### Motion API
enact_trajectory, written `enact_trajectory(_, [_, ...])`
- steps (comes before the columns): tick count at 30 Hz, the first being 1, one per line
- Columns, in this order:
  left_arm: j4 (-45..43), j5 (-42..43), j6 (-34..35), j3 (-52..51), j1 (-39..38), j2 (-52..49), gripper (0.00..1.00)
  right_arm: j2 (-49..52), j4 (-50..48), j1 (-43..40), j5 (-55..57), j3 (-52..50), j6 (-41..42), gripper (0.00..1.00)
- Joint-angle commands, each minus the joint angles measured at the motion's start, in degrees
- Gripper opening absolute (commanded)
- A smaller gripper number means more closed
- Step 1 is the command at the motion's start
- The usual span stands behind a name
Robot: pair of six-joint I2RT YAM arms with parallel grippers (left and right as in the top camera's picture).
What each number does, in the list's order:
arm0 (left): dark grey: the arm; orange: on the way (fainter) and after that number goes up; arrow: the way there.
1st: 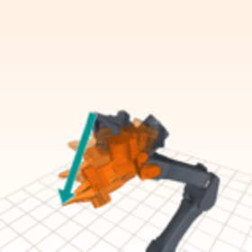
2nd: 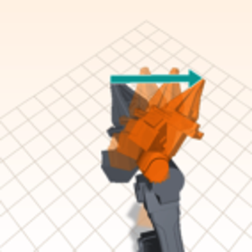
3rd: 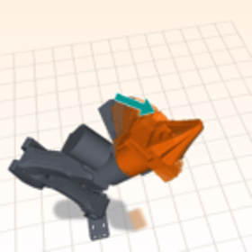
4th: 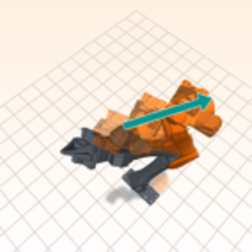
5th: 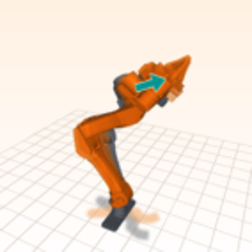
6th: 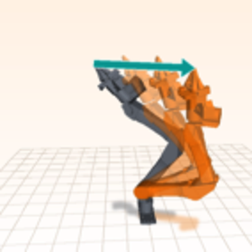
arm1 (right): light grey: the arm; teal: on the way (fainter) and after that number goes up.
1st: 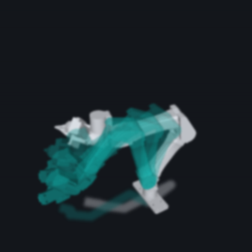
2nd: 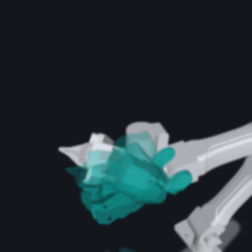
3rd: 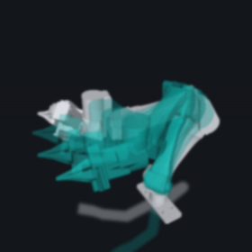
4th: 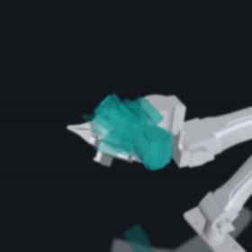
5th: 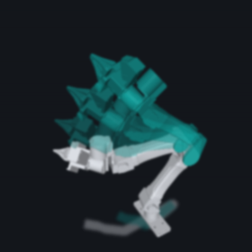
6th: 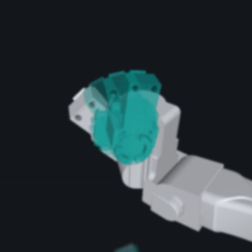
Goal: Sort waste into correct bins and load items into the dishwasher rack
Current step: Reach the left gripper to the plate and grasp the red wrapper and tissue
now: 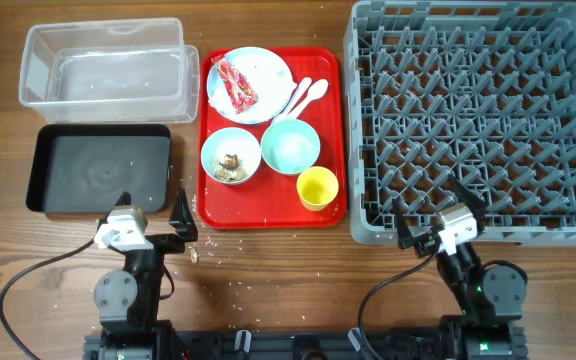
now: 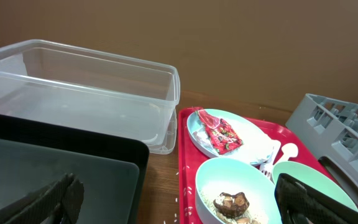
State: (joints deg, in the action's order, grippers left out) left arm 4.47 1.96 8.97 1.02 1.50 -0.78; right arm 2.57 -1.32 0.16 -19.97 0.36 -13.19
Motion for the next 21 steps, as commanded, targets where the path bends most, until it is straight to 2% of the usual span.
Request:
enact_trajectory(1, [-1.6, 5.9, 0.9, 21.2, 0.0, -24.0, 1.00, 12.9, -5.5, -0.4, 3.7, 14.5, 4.2, 1.00])
enact_trajectory(3, [4.5, 5.9, 3.7, 21.2, 0.0, -22.4, 1.00, 12.9, -1.1, -0.4, 3.7, 14.5, 5.6, 1.00])
enact_trajectory(6, [13.7, 6.3, 3.7, 21.2, 0.0, -20.5, 1.00, 12.9, 4.0, -0.4, 1.9, 14.5, 7.4, 1.00])
enact_trajectory(10, [12.9, 10.5, 3.2, 21.3, 0.0, -20.8, 1.00, 13.0, 4.2, -0.4, -4.3, 14.5, 7.4, 1.00])
enact_trajectory(12, [12.3, 12.2, 2.7, 23.1, 0.0, -24.2, 1.00, 13.0, 4.0, -0.4, -6.3, 14.7, 7.5, 1.00])
enact_trajectory(14, [14.8, 15.5, -1.5, 28.4, 0.0, -32.2, 1.00, 13.0, 4.3, -0.4, -7.6, 15.5, 7.8, 1.00])
enact_trajectory(17, [23.9, 16.7, -7.3, 40.3, 0.0, -46.5, 1.00, 15.4, 7.6, -0.4, -7.5, 19.3, 7.1, 1.00])
enact_trajectory(18, [32.4, 17.1, -11.6, 51.0, -0.6, -58.3, 1.00, 20.6, 10.8, -0.4, -7.6, 23.6, 7.1, 1.00])
enact_trajectory(21, [42.0, 16.4, -14.8, 66.8, -3.3, -74.8, 1.00, 31.3, 16.4, -0.4, -7.6, 32.0, 6.3, 1.00])
